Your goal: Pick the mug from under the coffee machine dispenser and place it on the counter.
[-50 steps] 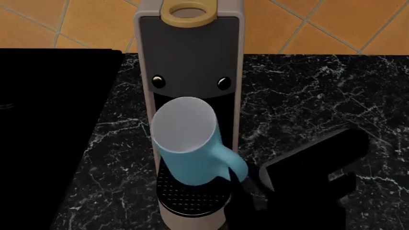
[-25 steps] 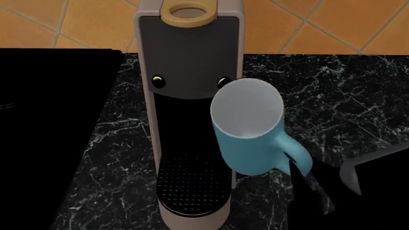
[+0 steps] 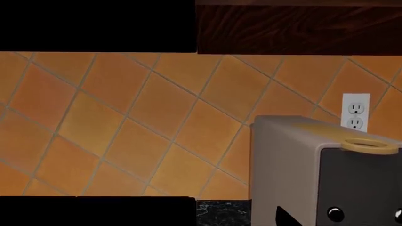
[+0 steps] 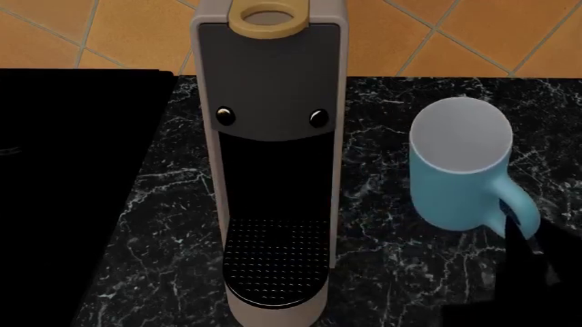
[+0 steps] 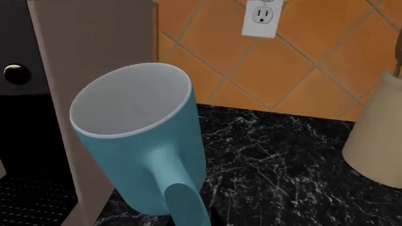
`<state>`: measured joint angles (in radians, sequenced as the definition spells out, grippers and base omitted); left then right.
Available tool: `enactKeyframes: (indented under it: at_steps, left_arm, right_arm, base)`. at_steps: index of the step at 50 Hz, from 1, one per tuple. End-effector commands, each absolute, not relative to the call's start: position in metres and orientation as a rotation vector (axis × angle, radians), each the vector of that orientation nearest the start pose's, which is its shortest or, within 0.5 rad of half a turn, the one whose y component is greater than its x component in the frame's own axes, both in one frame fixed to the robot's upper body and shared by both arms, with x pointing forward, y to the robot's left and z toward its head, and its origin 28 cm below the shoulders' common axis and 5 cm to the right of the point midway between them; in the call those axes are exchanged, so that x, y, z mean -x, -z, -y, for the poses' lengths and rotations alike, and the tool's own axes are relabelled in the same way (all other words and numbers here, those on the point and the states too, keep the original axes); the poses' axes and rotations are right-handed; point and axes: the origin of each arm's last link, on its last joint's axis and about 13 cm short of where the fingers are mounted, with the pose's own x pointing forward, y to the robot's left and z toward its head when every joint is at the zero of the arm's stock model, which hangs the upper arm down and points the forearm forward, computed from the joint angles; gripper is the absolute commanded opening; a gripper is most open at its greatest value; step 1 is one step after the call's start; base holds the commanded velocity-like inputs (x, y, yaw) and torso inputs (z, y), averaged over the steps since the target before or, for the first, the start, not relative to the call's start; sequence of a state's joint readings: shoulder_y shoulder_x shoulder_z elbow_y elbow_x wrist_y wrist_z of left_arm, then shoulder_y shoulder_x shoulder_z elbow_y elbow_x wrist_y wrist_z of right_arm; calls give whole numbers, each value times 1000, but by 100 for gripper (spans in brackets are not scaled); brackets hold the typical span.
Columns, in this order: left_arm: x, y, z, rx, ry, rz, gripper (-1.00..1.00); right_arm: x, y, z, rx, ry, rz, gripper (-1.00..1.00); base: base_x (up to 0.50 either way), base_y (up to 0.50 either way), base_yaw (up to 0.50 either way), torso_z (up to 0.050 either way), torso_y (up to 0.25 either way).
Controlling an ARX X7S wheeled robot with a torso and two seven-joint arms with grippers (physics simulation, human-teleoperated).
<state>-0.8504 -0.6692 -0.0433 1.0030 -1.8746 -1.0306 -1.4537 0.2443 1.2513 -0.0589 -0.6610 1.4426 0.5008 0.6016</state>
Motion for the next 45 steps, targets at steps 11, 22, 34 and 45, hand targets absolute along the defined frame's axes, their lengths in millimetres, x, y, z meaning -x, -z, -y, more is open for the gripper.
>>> enactKeyframes:
  at_steps: [11, 22, 34, 45]
  left_arm:
    - [-137, -270, -215, 6, 6, 243, 100]
    - [-138, -270, -215, 4, 8, 243, 100]
    - [-138, -270, -215, 1, 7, 245, 100]
    - [-137, -269, -215, 3, 9, 240, 100]
  right_arm:
    - [-198, -199, 214, 71, 22, -173, -100]
    - [-204, -180, 219, 35, 40, -218, -100]
    - [-206, -168, 220, -17, 42, -246, -100]
    - [-207, -155, 221, -26, 44, -271, -100]
  base:
    - [0, 0, 0, 0, 0]
    - [0, 0, 0, 0, 1]
    - [0, 0, 0, 0, 0]
    - [0, 0, 0, 0, 0]
